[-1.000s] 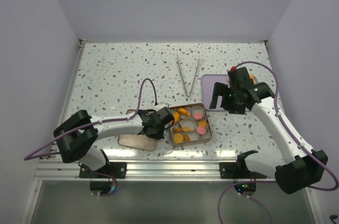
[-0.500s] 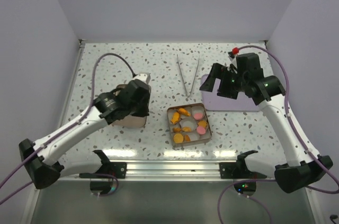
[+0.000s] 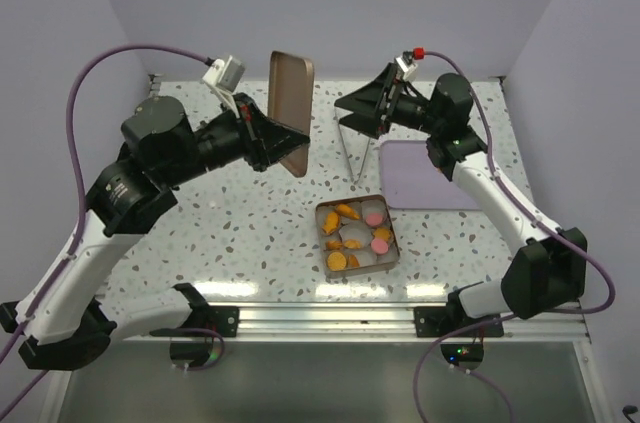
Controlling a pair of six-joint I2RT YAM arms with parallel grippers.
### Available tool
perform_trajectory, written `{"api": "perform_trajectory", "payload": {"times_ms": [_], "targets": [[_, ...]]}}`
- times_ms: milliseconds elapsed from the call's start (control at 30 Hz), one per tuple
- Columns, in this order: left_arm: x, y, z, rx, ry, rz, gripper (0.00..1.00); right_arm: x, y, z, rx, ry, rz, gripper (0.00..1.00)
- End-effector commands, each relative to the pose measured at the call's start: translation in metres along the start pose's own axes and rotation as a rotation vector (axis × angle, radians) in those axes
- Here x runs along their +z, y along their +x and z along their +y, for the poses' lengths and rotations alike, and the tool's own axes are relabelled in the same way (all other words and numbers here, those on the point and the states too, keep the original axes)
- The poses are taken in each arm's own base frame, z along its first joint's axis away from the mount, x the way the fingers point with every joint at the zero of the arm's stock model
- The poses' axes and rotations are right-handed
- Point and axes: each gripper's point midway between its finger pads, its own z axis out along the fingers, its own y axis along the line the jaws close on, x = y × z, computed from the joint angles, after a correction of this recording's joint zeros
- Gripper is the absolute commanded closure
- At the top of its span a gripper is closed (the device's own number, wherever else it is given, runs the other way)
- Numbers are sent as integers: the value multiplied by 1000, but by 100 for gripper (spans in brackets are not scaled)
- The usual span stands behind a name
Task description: Pack the cookies
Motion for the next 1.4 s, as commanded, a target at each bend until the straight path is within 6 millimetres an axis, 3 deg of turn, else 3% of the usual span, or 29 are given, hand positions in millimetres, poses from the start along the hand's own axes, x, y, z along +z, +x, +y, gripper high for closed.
{"api": "perform_trajectory", "payload": {"times_ms": [0, 100, 133, 200, 233, 267, 467, 633, 800, 1100, 1367], "targets": [[-23, -52, -67, 40, 299, -150, 100, -9, -4, 73, -94, -316, 10, 4], [-37, -63, -91, 20, 417, -194, 100, -12, -11, 86, -60, -452, 6, 5], [-39, -67, -98, -2, 460, -218, 100, -15, -16, 91, 23, -499, -4, 5], [-48, -68, -109, -44, 530, -228, 100, -27, -22, 96, 15, -645, -37, 6], [-46, -62, -107, -66, 545, -218, 100, -33, -25, 99, 93, -698, -27, 7], [-55, -72, -119, -48, 612, -269, 100, -39, -33, 101, 119, -765, -68, 7], [-64, -70, -130, -141, 753, -298, 100, -37, -37, 112, 85, -795, -48, 8], [-66, -64, -134, -196, 872, -295, 100, -44, -40, 133, 71, -843, -42, 8], [-66, -66, -137, -226, 926, -302, 100, -60, -34, 158, 55, -888, -24, 10], [-61, -76, -143, -219, 973, -313, 100, -85, -12, 183, 25, -918, -3, 17], [-60, -79, -145, -210, 995, -317, 100, -98, 6, 188, 14, -911, 20, 27]]}}
